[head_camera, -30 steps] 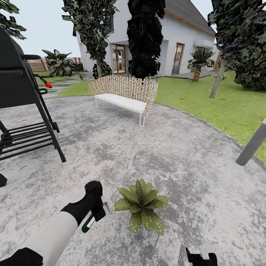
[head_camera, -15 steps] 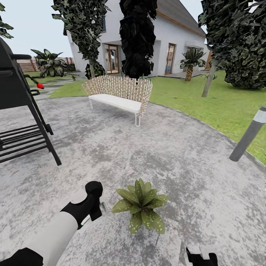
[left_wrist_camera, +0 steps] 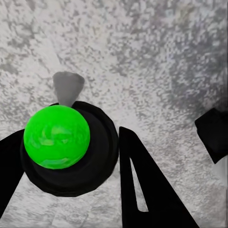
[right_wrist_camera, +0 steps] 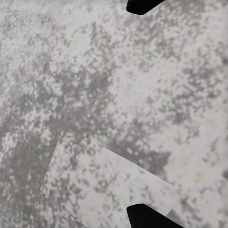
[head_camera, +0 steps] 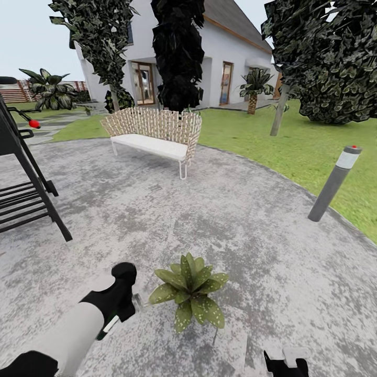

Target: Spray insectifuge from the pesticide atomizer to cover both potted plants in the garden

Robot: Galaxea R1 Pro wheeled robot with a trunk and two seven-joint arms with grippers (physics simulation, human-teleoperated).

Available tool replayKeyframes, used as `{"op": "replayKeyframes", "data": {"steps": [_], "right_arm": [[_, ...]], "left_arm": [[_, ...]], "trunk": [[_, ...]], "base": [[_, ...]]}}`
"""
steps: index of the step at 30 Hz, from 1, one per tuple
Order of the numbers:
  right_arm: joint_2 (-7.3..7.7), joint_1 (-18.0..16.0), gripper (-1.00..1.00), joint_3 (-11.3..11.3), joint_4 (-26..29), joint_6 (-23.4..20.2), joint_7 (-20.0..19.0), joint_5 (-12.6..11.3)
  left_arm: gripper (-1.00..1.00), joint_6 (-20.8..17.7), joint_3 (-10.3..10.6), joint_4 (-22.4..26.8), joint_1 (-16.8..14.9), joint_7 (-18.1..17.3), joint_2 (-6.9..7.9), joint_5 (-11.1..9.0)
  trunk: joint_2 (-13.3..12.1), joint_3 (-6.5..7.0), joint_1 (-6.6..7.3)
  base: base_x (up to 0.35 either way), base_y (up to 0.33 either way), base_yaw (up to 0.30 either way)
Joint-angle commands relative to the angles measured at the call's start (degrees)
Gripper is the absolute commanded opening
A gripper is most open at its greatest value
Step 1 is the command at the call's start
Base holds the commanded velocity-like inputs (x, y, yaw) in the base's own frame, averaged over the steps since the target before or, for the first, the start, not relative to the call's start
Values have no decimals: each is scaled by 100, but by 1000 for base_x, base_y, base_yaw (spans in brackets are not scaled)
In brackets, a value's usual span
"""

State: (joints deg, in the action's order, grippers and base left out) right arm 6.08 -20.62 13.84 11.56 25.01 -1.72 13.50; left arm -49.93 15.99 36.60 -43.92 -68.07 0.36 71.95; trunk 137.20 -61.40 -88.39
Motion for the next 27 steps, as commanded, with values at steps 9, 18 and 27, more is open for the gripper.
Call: {"op": "replayKeyframes", "data": {"steps": [9,18,27], "right_arm": [[-2,-4,100,49,-6,22,-21,47],[-2,-4,100,49,-5,22,-21,47],[-2,-4,100,49,-5,22,-21,47]], "left_arm": [[-100,-32,-82,96,6,-16,88,27],[-100,-31,-92,111,5,-13,-44,29],[-100,-26,-70,58,8,-13,-26,29]], "trunk": [[2,-5,1],[2,-5,1],[2,-5,1]], "base": [[1,0,0],[92,182,0],[2,11,-220]]}}
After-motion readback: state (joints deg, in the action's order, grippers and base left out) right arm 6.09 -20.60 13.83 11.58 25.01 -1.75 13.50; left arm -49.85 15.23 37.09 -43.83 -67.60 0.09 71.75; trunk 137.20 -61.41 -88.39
